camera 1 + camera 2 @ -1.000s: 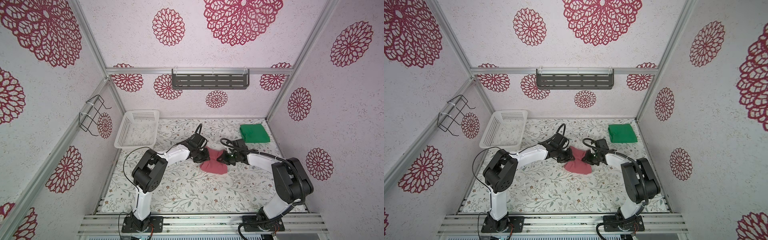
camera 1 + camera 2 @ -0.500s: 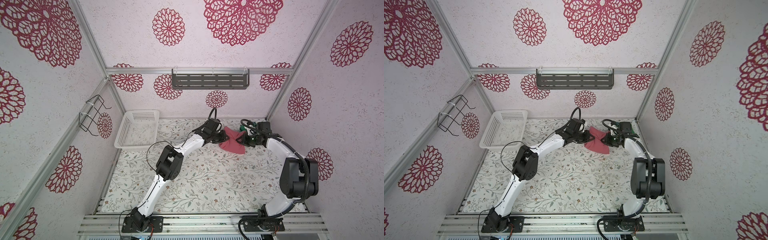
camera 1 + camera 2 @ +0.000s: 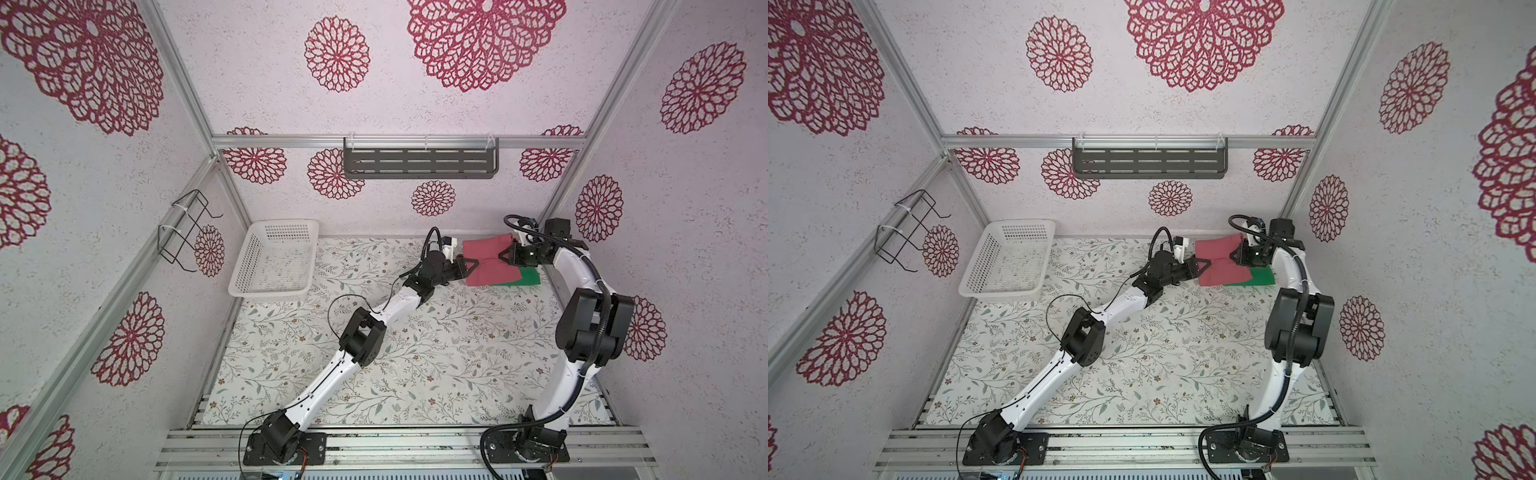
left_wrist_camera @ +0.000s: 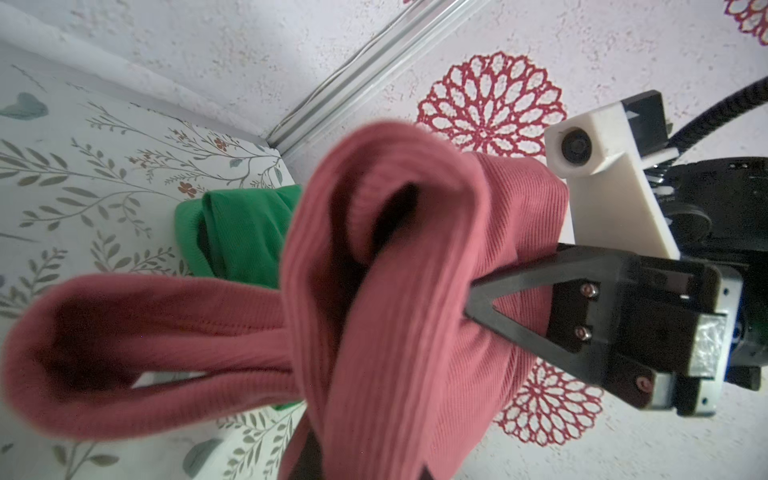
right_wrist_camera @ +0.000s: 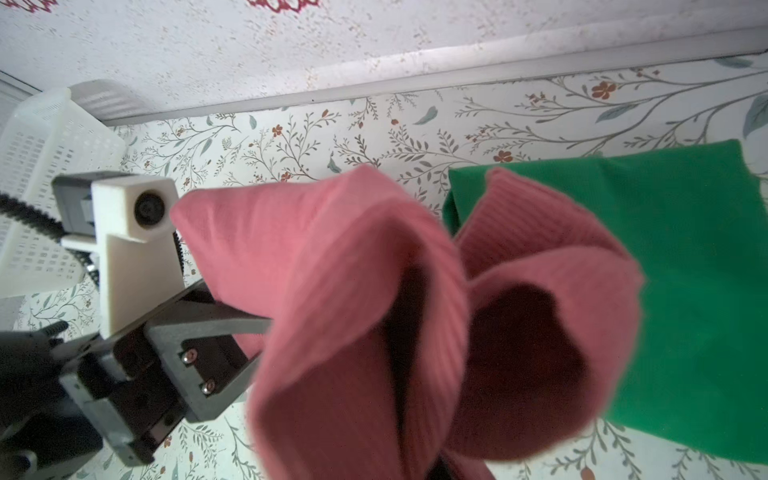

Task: Fold and stack the tank tops
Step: 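Lift the pink bundle with both grippers and carry it toward the green tank top, then lower the pink bundle onto the green tank top and open both grippers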

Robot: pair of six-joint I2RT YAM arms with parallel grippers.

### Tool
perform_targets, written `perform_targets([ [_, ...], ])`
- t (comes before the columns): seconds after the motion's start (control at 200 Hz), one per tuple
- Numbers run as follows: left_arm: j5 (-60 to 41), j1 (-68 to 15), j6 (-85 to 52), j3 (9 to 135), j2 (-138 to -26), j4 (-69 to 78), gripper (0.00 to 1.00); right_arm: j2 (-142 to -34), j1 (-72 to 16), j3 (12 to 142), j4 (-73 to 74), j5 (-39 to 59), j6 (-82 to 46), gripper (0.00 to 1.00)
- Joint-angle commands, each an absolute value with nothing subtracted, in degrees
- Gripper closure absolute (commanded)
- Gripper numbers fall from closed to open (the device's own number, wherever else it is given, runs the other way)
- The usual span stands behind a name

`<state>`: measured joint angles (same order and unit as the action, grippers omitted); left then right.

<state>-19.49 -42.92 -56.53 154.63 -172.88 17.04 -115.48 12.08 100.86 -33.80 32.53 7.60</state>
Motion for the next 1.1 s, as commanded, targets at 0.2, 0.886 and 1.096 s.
perform_targets([
  [0.2, -2.2, -45.4, -51.8, 161.9, -175.3, 17.2, 0.98, -116.9, 16.7, 108.0, -35.6, 33.1, 11.9, 1.0],
  [0.886, -0.3, -47.3, -43.5, 156.9, -175.1, 31.7, 0.02, -132.6, 21.5, 124.3, -34.7, 29.3, 12.1, 1.0],
  [1.096, 1.9, -44.8, -35.8, 121.0, -152.6, 41.3, 0.03, -142.2, 22.2, 136.3, -40.4, 34.2, 14.0, 1.0],
])
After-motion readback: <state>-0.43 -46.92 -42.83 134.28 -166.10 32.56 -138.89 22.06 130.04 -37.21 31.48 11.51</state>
